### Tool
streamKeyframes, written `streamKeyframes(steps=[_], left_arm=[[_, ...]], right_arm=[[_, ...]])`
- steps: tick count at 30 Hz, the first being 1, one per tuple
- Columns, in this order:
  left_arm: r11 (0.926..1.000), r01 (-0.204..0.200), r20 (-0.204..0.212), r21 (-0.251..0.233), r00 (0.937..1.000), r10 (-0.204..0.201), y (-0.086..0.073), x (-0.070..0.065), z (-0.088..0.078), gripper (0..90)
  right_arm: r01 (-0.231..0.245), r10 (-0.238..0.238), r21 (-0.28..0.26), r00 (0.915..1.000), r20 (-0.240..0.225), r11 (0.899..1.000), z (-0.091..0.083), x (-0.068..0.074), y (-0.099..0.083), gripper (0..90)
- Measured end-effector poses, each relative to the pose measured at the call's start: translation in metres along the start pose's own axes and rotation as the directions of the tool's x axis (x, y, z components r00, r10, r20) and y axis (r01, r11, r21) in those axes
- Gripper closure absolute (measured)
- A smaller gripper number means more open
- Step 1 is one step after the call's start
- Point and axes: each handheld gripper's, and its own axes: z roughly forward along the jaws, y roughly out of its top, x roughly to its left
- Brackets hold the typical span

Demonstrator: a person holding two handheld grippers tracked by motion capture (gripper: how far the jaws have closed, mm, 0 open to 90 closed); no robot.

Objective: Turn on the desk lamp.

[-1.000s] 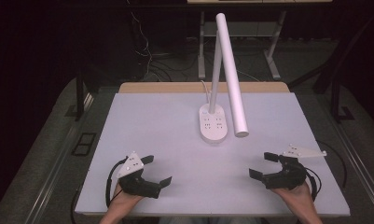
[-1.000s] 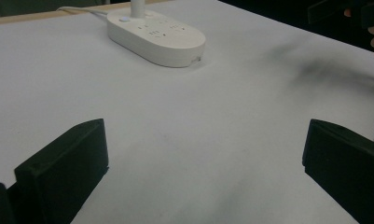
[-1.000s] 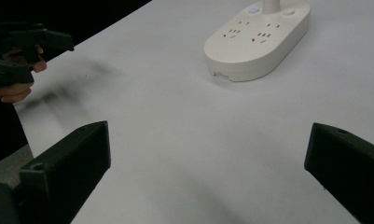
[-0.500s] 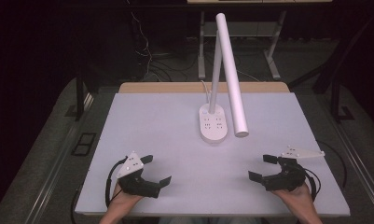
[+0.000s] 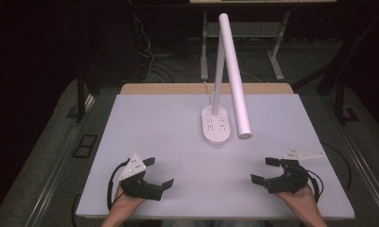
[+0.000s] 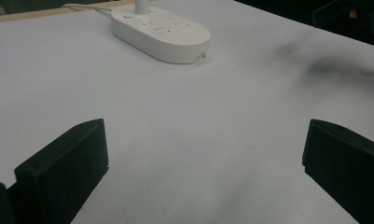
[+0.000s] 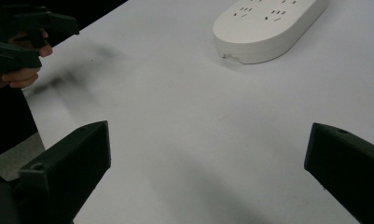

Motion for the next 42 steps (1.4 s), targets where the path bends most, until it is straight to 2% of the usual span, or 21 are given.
streamKeyframes(steps=[9,18,29,42], left_arm=[[1.0000,0.001,-0.003,0.003,1.0000,-0.001,0.000,0.000,0.001,0.0],[1.0000,0.005,-0.005,0.004,1.0000,-0.005,-0.001,0.000,0.000,0.0],[0.9999,0.005,-0.003,0.009,1.0000,-0.005,-0.001,-0.001,0.002,0.0],[0.9999,0.007,-0.007,0.009,1.0000,-0.007,-0.001,0.000,0.002,0.0]], right_arm=[[-0.001,0.001,0.026,1.0000,-0.008,1.000,0.001,0.000,0.005,0.0],[0.000,0.000,0.026,0.9999,-0.012,1.000,0.000,-0.002,0.015,0.0],[-0.010,0.012,0.054,0.9994,-0.034,0.999,0.004,-0.006,0.024,0.0],[0.017,-0.014,0.059,0.9987,-0.048,0.998,0.007,-0.007,0.048,0.0]])
